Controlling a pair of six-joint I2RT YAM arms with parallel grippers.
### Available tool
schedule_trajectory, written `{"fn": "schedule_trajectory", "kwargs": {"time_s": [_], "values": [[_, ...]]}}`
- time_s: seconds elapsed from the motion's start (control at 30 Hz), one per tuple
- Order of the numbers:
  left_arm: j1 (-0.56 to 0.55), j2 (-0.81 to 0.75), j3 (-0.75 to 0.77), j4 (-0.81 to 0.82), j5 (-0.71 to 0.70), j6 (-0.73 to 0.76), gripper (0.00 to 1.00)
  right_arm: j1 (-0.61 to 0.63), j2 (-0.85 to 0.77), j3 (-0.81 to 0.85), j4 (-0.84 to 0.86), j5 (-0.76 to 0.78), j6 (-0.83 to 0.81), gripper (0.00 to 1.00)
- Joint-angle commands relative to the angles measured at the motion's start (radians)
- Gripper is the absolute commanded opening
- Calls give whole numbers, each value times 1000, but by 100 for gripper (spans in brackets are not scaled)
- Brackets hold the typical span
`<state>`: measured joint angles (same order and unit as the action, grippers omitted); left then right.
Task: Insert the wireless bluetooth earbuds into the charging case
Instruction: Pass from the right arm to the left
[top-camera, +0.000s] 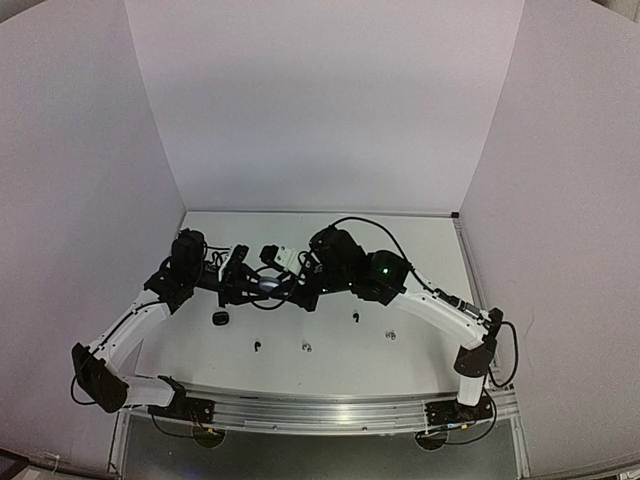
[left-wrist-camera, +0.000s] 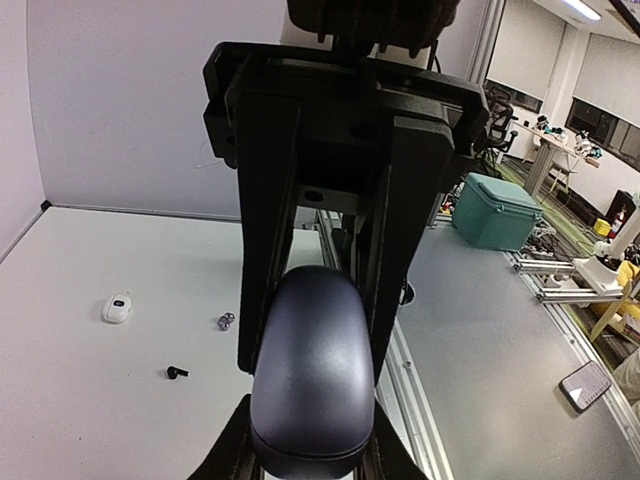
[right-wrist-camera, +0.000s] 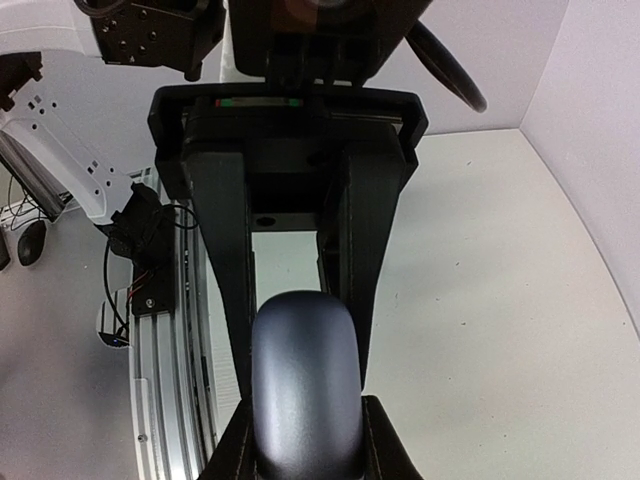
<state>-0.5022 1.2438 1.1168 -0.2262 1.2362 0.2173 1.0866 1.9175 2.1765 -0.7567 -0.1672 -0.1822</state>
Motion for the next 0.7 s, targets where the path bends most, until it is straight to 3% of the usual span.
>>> {"fn": "schedule_trajectory", "kwargs": {"time_s": [0.0,0.13,0.2,0.27,0.33,0.67], "values": [[-2,-42,10,59,44,-41,0,-5,-3,5,-30,44,-15,0],[-2,-48,2,65,35,-44,0,-6,-5,-3,-29,46,-8,0],[-2,-53,-6,74,17,-46,0,-6,-8,-3,-28,52,3,10],[0,-59,-16,95,1,-60,0,-8,-14,-5,-27,52,16,31],[2,-61,-27,126,-7,-102,0,-7,-24,-11,-27,57,27,44],[3,-73,-59,182,-34,-133,0,-10,-73,-25,-20,1,67,64]]}}
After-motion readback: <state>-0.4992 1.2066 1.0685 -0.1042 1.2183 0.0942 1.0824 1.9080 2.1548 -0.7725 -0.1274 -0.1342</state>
